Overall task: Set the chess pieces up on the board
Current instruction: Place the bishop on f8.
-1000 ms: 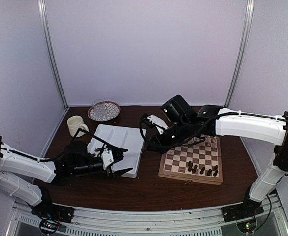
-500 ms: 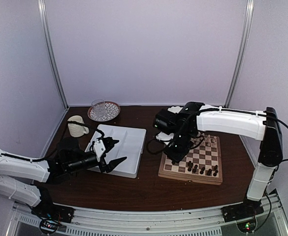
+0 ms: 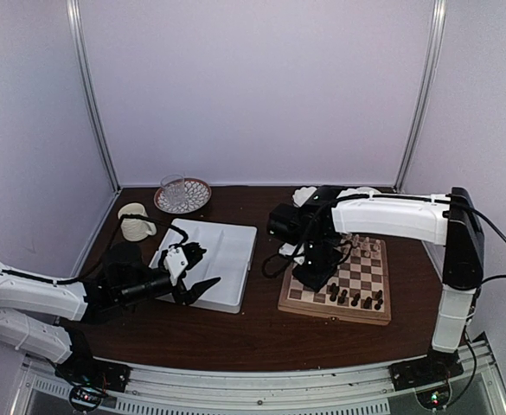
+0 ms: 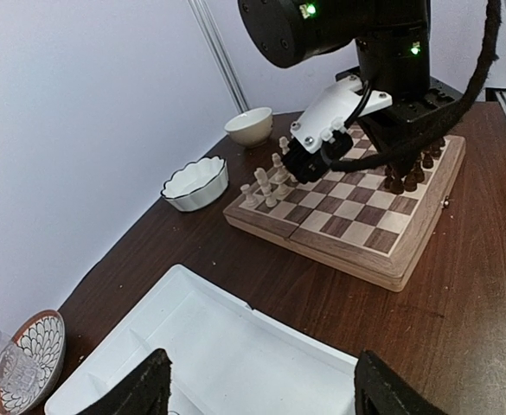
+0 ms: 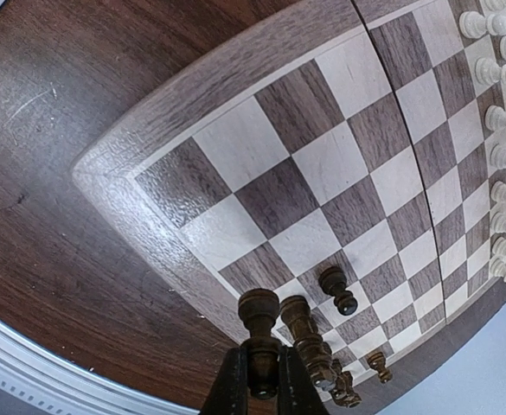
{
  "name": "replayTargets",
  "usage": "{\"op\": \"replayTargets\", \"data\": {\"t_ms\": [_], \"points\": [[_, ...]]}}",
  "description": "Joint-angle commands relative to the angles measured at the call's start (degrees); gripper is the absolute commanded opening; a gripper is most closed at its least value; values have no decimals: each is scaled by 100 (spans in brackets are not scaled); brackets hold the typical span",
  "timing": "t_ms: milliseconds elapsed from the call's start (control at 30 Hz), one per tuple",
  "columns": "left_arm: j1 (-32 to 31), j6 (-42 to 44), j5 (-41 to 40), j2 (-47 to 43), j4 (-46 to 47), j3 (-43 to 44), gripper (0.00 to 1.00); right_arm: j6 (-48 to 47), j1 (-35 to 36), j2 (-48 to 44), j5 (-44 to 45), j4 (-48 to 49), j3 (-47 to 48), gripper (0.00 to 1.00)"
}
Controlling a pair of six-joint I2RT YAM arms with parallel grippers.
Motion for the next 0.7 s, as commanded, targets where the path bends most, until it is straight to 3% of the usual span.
{"op": "replayTargets", "data": {"t_ms": [0,667], "points": [[64,-71,-73,30,61,50,72,-152,-102,70,104,25,-86,0],[77,-99,-86,49,-75,109,73,-242,-236,344,-119,374,-389,0]]}}
